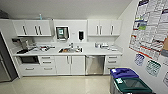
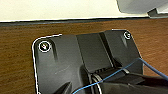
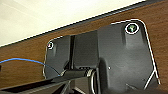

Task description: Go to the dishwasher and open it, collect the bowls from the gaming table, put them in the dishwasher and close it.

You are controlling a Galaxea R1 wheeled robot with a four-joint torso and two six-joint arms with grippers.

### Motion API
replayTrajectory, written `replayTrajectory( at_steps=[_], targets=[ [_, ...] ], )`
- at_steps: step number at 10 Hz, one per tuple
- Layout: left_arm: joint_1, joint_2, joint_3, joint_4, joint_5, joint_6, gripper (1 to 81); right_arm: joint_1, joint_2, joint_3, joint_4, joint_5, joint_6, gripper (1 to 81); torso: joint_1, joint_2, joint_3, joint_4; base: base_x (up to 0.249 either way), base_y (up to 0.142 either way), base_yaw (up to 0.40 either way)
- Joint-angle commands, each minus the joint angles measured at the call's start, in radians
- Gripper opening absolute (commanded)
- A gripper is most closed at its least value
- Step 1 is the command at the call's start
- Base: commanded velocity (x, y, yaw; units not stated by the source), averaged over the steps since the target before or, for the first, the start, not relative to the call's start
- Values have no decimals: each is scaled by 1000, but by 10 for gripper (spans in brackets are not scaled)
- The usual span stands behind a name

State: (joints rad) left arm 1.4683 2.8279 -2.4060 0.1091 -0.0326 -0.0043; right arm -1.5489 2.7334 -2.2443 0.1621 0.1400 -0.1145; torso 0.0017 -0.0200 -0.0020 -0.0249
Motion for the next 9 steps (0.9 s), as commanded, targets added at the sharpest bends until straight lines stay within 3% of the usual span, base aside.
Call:
replayTrajectory(
  at_steps=[1, 9],
  targets=[
    [-62, -11, 7, 7, 45, 0, 811, 52, -18, 13, -7, -49, -2, 811, 0, 0, 0, 0, 233, 0, 0],
    [-62, -10, 7, 6, 45, 0, 811, 55, -16, 8, -7, -53, -2, 811, -1, 0, 0, 0, 128, 0, 0]
  ],
)
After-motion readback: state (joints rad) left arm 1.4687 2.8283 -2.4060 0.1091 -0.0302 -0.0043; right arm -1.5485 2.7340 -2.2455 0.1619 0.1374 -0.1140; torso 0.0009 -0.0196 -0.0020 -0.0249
